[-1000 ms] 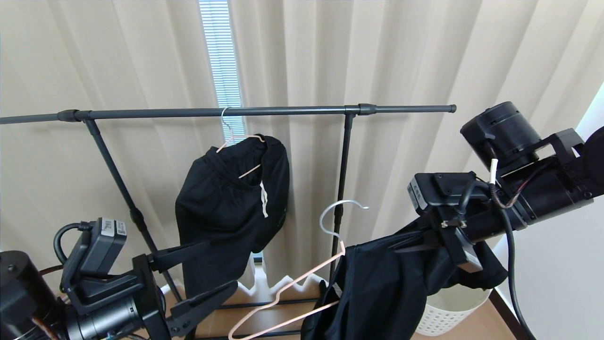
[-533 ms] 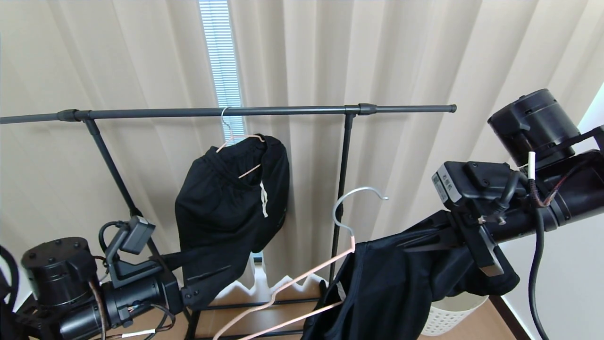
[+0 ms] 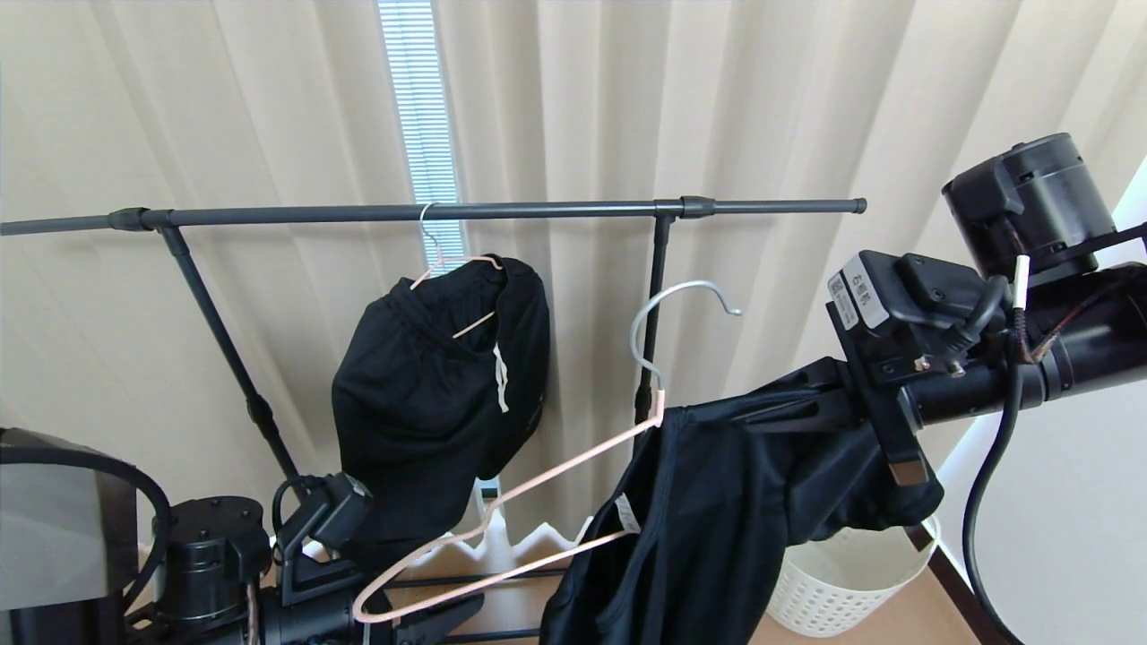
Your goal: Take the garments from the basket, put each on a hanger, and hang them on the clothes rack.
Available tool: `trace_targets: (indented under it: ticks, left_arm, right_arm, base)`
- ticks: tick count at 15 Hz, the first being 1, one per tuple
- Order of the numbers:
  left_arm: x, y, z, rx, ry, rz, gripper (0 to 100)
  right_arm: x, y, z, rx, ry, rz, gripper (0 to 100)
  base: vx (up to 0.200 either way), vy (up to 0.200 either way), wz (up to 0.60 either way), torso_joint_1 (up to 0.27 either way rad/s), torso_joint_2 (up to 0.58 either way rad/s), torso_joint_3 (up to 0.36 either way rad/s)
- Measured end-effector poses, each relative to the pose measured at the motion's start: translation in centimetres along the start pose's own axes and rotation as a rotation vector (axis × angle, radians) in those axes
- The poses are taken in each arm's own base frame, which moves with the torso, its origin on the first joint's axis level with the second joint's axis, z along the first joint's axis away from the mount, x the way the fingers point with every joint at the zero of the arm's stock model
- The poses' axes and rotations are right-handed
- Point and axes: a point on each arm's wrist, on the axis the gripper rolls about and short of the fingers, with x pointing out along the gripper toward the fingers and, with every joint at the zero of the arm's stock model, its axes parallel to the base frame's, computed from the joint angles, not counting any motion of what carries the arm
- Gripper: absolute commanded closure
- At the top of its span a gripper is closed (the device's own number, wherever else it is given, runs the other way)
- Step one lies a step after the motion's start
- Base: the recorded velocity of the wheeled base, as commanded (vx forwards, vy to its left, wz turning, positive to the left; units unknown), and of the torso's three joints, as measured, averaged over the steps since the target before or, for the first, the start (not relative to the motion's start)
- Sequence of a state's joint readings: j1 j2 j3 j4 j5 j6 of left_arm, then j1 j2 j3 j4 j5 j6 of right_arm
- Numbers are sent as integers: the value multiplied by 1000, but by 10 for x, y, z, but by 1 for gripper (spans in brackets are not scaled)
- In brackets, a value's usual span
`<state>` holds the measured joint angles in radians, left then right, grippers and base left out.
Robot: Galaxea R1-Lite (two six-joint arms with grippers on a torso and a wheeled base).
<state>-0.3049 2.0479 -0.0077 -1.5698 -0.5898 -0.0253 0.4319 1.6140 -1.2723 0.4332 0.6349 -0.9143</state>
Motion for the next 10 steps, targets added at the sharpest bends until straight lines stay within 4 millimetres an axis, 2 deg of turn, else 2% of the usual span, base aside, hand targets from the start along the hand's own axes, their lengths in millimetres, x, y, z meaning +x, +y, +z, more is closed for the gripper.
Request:
trace_targets:
  ticks: [5,10]
  left_arm:
    - [10,-25,-1,48,27,-109,0]
    - [18,-35,-2,60,46,-161,0]
  right_arm:
    - [2,-2,0,7,-21,6,100]
    - [8,-5,-2,10,-23,22,100]
  base:
    - [0,0,0,0,0,0]
    - [0,0,0,0,0,0]
